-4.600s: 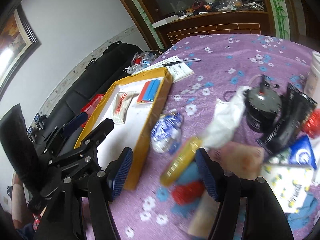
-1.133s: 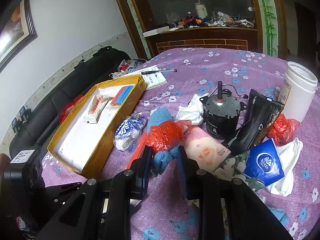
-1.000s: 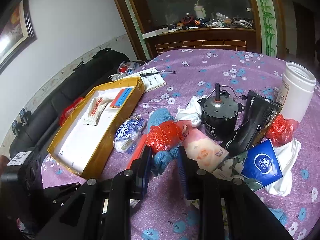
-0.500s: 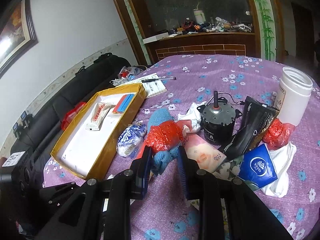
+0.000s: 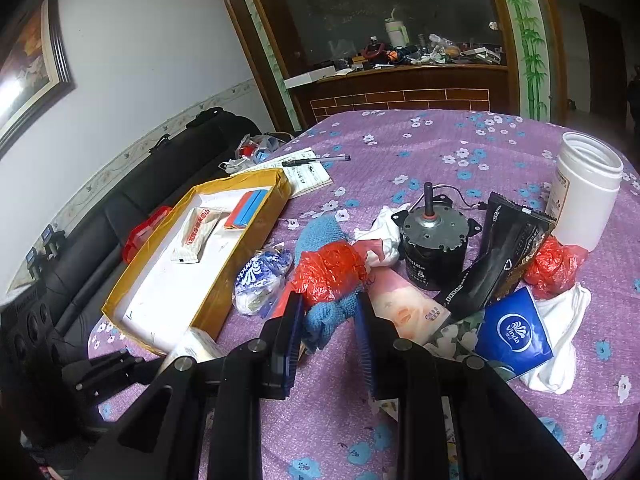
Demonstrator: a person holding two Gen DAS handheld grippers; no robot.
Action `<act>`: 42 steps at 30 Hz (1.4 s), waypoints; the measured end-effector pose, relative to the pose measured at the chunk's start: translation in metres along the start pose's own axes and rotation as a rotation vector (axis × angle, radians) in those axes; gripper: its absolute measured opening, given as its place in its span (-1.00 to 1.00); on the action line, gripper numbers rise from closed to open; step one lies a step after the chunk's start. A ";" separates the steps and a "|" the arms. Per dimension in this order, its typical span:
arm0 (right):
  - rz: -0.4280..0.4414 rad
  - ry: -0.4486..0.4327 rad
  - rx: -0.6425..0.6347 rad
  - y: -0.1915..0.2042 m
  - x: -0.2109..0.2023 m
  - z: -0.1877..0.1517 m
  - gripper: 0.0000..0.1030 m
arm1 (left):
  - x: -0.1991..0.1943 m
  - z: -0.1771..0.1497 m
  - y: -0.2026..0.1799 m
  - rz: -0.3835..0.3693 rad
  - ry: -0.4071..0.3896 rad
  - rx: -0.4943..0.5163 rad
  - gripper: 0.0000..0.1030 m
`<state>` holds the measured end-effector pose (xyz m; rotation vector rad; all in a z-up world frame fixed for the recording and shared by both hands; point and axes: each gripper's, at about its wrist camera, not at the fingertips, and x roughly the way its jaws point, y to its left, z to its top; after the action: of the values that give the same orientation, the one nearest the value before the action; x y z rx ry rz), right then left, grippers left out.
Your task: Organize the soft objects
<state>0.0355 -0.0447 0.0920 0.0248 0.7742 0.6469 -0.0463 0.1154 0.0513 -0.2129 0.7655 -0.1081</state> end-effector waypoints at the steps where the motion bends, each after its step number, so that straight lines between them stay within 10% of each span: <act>1: 0.001 0.001 0.000 0.000 0.000 0.000 -0.49 | -0.001 0.002 0.003 0.006 -0.006 -0.006 -0.18; 42: 0.050 0.021 -0.045 0.019 0.007 -0.007 -0.49 | -0.030 0.017 0.056 0.092 -0.095 -0.089 -0.17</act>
<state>0.0251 -0.0270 0.0872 -0.0040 0.7809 0.7131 -0.0547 0.1776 0.0712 -0.2654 0.6854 0.0229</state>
